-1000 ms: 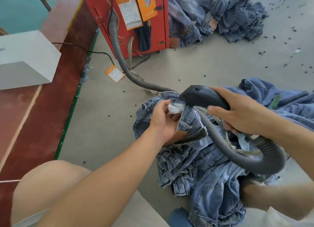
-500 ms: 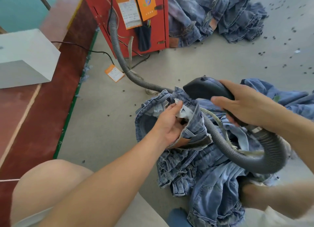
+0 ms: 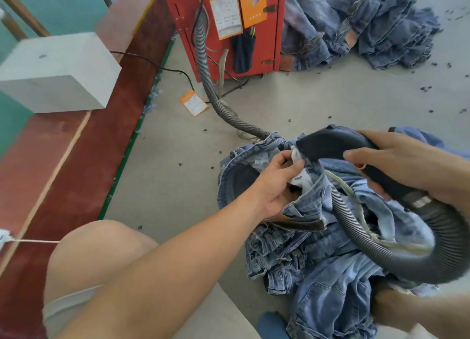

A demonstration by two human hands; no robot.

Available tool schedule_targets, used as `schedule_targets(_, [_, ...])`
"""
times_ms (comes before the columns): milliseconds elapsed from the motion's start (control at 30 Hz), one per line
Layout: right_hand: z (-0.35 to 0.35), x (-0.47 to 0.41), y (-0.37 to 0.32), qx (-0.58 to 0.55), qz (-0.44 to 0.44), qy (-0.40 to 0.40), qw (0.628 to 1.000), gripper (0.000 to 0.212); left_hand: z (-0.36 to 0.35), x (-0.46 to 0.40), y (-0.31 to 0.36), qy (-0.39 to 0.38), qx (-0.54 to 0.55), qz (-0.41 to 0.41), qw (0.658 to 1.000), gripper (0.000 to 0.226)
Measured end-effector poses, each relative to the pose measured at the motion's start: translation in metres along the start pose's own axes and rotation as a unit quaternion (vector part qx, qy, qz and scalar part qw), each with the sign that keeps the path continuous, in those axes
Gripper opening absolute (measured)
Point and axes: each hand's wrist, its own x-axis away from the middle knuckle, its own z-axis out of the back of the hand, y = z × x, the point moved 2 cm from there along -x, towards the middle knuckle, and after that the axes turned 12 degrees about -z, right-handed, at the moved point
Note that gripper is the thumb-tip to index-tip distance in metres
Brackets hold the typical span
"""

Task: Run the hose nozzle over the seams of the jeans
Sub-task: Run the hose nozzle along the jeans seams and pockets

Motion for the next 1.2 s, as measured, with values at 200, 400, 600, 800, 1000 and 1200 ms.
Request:
schedule_targets(200, [-0.008, -0.022, -0.004, -0.023, -0.005, 0.098, 0.995, 0.008, -0.007, 0.009, -0.01, -0.053, -0.106, -0.014, 0.993, 0.017])
schedule_targets(400, [-0.015, -0.017, -0.012, 0.015, 0.031, 0.13, 0.991, 0.027, 0.026, 0.003, 0.005, 0.005, -0.091, 0.008, 0.996, 0.038])
schedule_targets(600, [-0.014, -0.014, -0.006, 0.066, 0.038, 0.122, 0.99, 0.022, 0.076, 0.011, 0.0, -0.001, -0.278, 0.194, 0.941, 0.027])
schedule_targets(800, [-0.015, -0.002, 0.0, 0.152, 0.027, 0.049, 0.987, 0.014, 0.087, 0.004, 0.018, 0.021, -0.211, 0.145, 0.966, 0.041])
schedule_targets(1000, [-0.013, 0.006, 0.003, 0.22, 0.014, -0.023, 0.975, 0.012, 0.089, 0.006, 0.023, 0.051, -0.18, 0.115, 0.976, 0.051])
schedule_targets(1200, [-0.051, -0.001, -0.014, 0.258, 0.078, -0.039, 0.962, 0.015, 0.094, 0.003, 0.018, 0.051, -0.221, 0.096, 0.969, 0.075])
